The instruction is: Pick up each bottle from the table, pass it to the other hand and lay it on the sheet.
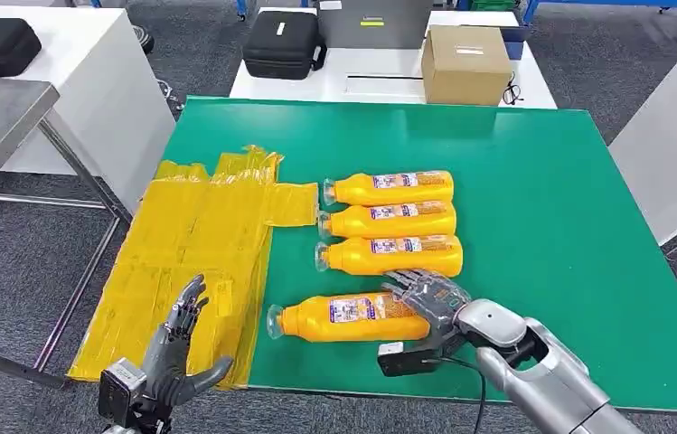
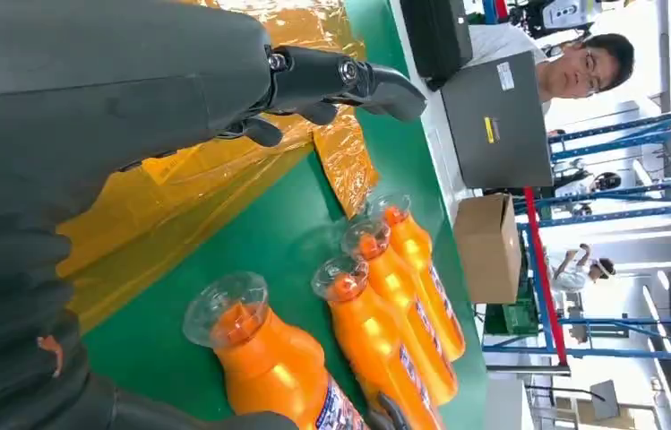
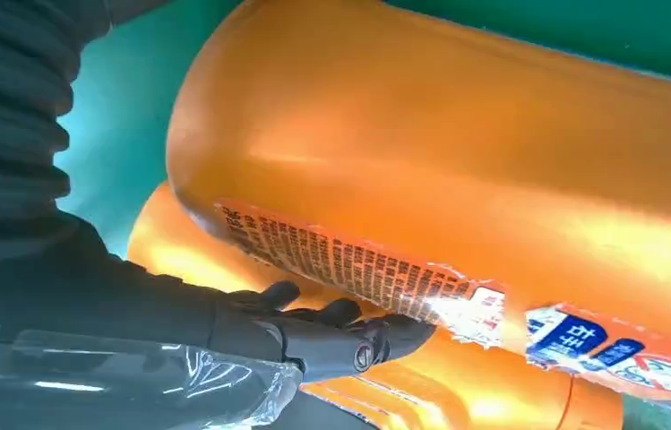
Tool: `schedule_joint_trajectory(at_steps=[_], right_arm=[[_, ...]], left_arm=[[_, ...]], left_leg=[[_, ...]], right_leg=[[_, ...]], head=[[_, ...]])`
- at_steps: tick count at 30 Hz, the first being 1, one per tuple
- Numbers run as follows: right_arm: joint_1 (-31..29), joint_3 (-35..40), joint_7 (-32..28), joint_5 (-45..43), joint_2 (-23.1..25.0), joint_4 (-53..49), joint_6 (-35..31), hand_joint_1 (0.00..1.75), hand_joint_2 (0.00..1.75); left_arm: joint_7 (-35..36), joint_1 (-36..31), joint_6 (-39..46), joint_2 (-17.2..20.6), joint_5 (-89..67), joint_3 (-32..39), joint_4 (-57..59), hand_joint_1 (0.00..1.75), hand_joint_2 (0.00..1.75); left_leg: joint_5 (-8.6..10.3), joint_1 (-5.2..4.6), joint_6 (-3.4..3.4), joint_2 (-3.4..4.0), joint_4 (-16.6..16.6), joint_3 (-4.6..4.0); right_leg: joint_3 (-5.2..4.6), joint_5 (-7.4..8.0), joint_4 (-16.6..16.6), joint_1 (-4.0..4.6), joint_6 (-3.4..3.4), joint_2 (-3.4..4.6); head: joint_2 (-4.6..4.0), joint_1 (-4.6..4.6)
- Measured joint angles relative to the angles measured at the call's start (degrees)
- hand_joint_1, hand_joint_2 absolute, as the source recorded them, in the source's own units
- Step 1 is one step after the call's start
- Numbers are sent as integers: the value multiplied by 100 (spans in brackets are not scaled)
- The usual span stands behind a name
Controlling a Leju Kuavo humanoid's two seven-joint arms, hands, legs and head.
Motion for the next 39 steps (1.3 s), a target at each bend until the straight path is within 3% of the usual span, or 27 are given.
schedule_joint_trajectory(at_steps=[10, 11, 23, 24, 32, 39], right_arm=[[-143, 133, 96, -256, 81, 229, 55, 0, 175], [-143, 129, 96, -325, 50, 227, 105, 0, 0], [-36, -59, 41, -634, -628, -317, 341, 0, 0], [-36, -74, 37, -651, -679, -372, 352, 0, 175], [210, -162, 61, -610, -975, -832, 413, 0, 175], [269, -57, 94, -487, -787, -903, 413, 0, 175]], left_arm=[[39, 2, 18, -2, 33, 28, 4, 0, 175], [39, 6, 20, -2, 35, 35, 4, 0, 175], [-37, 69, -9, -44, 7, 203, 15, 0, 175], [-46, 69, -11, -46, 4, 223, 15, 0, 175], [-63, 72, -70, -48, -22, 334, 17, 0, 175], [-72, 41, -175, -98, -111, 409, 26, 0, 175]], left_leg=[[1, 1, 0, 0, 1, 1], [1, 0, 0, 0, 1, 1], [0, -3, 1, -1, 2, -2], [0, -3, 1, -1, 2, -2], [-1, -2, 0, -1, 1, -5], [-1, -2, 0, 0, 1, -8]], right_leg=[[-2, 0, 0, 1, 0, 0], [-2, 0, 0, 0, 0, -1], [-5, 0, -1, -4, 0, 0], [-6, 1, -2, -3, 0, 1], [-8, 0, -1, 0, 1, 0], [-10, 0, 0, 1, 0, 2]], head=[[0, 0], [0, 0], [0, 0], [0, 0], [0, 0], [0, 0]])
